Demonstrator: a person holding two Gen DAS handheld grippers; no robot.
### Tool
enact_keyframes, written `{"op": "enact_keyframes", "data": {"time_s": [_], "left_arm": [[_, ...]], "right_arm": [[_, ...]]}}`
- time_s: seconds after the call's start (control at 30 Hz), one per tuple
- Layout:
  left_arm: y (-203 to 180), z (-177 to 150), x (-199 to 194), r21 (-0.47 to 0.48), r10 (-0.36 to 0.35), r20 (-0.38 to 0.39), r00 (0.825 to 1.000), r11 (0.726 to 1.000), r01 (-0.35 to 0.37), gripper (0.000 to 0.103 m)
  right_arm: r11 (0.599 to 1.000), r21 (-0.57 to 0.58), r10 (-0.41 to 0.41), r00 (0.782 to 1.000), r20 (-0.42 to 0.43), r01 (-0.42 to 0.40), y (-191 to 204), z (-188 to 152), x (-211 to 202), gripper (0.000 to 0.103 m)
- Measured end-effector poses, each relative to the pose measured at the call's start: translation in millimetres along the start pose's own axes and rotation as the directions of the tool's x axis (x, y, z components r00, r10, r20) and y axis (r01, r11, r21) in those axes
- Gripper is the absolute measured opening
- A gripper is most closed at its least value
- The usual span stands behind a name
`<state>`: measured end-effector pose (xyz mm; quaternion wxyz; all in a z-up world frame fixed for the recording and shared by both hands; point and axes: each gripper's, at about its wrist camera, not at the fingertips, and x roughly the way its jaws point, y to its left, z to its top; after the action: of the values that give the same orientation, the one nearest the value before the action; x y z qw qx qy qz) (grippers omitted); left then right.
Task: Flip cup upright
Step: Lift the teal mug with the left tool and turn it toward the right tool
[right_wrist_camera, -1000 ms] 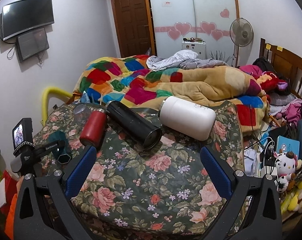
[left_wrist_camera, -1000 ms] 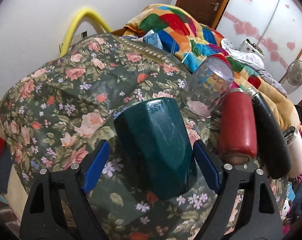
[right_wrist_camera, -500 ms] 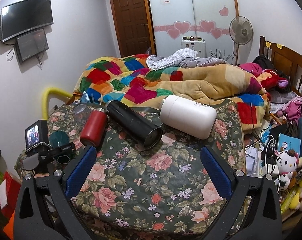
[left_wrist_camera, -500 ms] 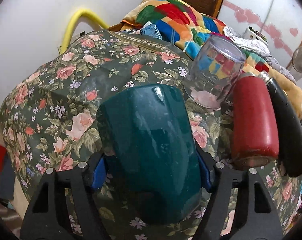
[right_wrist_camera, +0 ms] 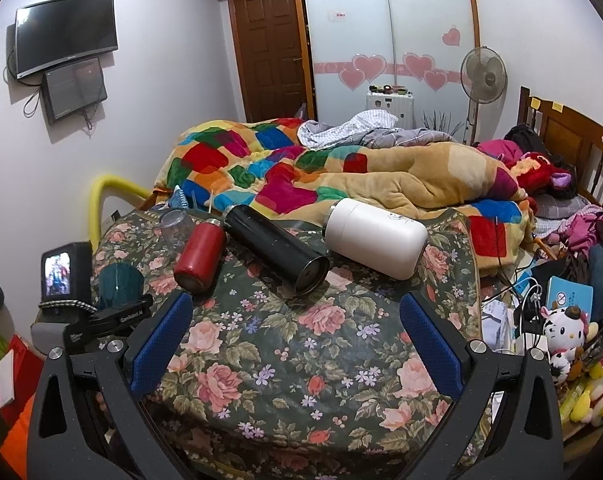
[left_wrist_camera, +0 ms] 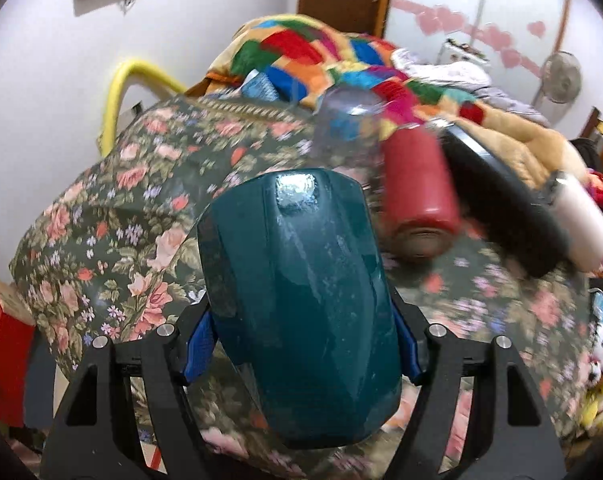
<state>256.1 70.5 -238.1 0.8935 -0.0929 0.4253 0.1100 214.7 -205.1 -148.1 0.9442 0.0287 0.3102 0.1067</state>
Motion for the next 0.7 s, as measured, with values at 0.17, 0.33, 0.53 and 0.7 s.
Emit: {"op": "enact_keyframes", "data": {"time_s": [0.17,0.33,0.53,0.7], "left_arm": [[-25.7,3.0,-39.4,0.054,-0.082,0.053,0.995,0.995,0.079,0.072],[-58.5,5.1,-64.6,0.115,-0.156,0.085,0.984,0.983,0.146,0.072],[-102.2,-3.3,-74.1,0.169,-0.241,0.068,0.968,0.959,0.227,0.072],[-140.5,-18.3,-65.2,0.212,-0.289,0.009,0.957,0.936,0.281,0.072]], "right_arm": [[1.000,-0.001,0.002,1.000,0.024,-0.002,-2.8,-3.0,-11.9,0.103],[1.000,0.006,-0.005,0.999,0.043,0.005,-10.5,-6.8,-23.4,0.103],[1.000,0.021,-0.021,0.999,0.043,0.020,-22.0,-11.1,-27.7,0.103],[0.999,0.027,-0.036,0.999,0.037,0.035,-32.2,-15.5,-29.4,0.103]]}}
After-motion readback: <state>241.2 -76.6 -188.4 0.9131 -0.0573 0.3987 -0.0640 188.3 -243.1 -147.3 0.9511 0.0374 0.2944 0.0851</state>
